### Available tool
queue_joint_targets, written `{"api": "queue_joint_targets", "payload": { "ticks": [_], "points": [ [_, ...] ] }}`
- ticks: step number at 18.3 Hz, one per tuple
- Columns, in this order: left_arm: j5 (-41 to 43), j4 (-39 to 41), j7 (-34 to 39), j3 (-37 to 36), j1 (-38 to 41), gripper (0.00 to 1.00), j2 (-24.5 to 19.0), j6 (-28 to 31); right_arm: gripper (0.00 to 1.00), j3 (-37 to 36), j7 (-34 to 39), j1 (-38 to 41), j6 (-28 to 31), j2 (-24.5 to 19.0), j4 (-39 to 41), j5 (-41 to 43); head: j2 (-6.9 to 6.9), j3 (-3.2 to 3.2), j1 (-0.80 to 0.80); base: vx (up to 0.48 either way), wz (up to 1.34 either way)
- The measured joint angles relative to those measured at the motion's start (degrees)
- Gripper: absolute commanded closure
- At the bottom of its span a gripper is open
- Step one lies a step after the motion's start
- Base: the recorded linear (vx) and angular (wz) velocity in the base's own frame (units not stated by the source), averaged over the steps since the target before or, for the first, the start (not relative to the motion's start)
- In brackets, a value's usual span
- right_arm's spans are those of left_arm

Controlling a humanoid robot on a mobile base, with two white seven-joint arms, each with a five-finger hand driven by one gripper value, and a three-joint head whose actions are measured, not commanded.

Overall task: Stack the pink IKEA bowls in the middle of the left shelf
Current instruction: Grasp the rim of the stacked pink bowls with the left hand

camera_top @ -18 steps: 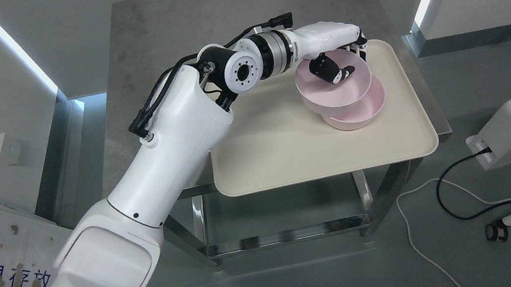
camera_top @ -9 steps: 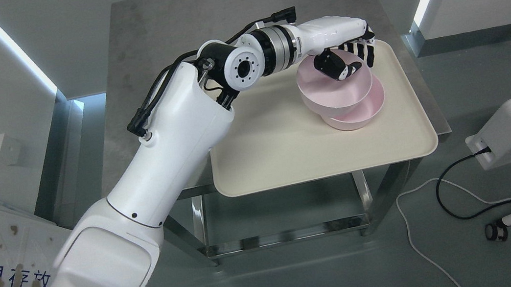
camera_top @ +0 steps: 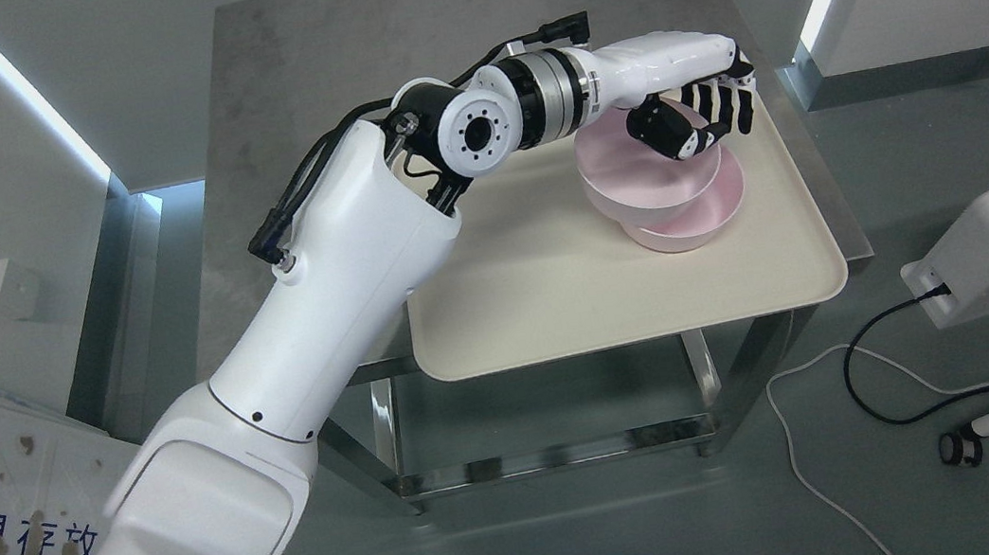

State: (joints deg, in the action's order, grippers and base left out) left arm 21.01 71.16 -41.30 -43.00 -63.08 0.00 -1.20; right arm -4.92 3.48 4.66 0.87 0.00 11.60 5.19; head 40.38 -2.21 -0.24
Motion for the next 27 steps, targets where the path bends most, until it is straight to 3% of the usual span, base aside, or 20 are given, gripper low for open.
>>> {"api": "queue_joint_targets", "payload": {
  "ticks": [2,8,10,14,20,27],
  "points": [
    [-1.9,0.4,0.2,-0.3,0.0,0.9,0.0,0.0,0.0,0.0,0.0,0.0,0.0,0.0,0.0,0.0,0.0,0.0,0.0,0.0,0.0],
    [-9.6,2.4,3.1,1.4,0.1,0.58,0.0,0.0,0.0,0.0,0.0,0.0,0.0,0.0,0.0,0.0,0.0,0.0,0.0,0.0,0.0],
    [-11.4,3.1,3.5,3.6,0.1,0.41,0.0,0.3,0.0,0.0,0.0,0.0,0.0,0.0,0.0,0.0,0.0,0.0,0.0,0.0,0.0],
    [-14.7,4.6,2.9,9.7,1.8,0.35,0.0,-0.1,0.0,0.0,0.0,0.0,0.0,0.0,0.0,0.0,0.0,0.0,0.0,0.0,0.0],
    [-15.6,9.1,-2.3,14.2,11.8,0.33,0.0,-2.2,0.0,0.0,0.0,0.0,0.0,0.0,0.0,0.0,0.0,0.0,0.0,0.0,0.0],
    [-4.6,12.4,-2.9,15.3,19.4,0.31,-0.5,-5.4,0.0,0.0,0.3,0.0,0.0,0.0,0.0,0.0,0.0,0.0,0.0,0.0,0.0]
  ]
}}
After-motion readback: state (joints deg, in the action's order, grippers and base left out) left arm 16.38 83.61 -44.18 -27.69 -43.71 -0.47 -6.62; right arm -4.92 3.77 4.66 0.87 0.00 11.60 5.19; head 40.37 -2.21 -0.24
